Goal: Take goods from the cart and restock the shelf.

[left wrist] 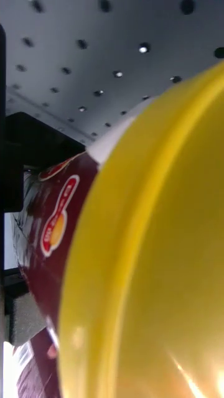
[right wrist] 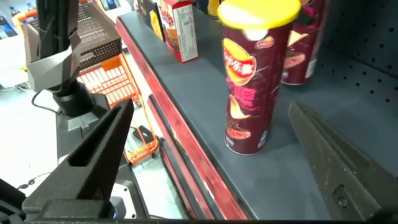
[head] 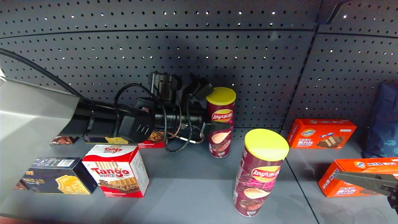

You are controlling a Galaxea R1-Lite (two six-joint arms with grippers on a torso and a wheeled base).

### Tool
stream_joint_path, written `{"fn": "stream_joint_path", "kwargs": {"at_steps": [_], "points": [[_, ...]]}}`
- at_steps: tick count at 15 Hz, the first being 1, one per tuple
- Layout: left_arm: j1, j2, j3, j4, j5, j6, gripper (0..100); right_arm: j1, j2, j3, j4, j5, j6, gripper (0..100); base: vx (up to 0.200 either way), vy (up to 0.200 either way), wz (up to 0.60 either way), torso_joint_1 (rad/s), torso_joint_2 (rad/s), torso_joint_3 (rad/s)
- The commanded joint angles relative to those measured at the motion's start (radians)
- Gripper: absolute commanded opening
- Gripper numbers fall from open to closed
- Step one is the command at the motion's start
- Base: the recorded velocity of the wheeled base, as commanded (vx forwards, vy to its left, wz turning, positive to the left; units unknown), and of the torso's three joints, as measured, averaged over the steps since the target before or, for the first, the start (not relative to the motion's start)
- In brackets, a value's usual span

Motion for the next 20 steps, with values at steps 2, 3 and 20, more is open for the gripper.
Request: {"fn": "stream_joint_path", "kwargs": {"at_steps": [2,3,20], "points": [[0.000,0.059,-0.049,0.001,-0.023,0.005,0,0.001,0.002,0.007,0.000,0.001,0.000,100,0.000,0.000,0.00,0.000,0.00,0.000],[-0.001,0.068,-0.054,0.001,-0.023,0.006,0,0.001,-0.003,0.007,0.000,0.001,0.000,100,0.000,0.000,0.00,0.000,0.00,0.000],[-0.004,0.107,-0.081,0.001,-0.026,0.006,100,0.004,-0.015,0.044,0.000,0.001,0.007,100,0.000,0.000,0.00,0.000,0.00,0.000]]}}
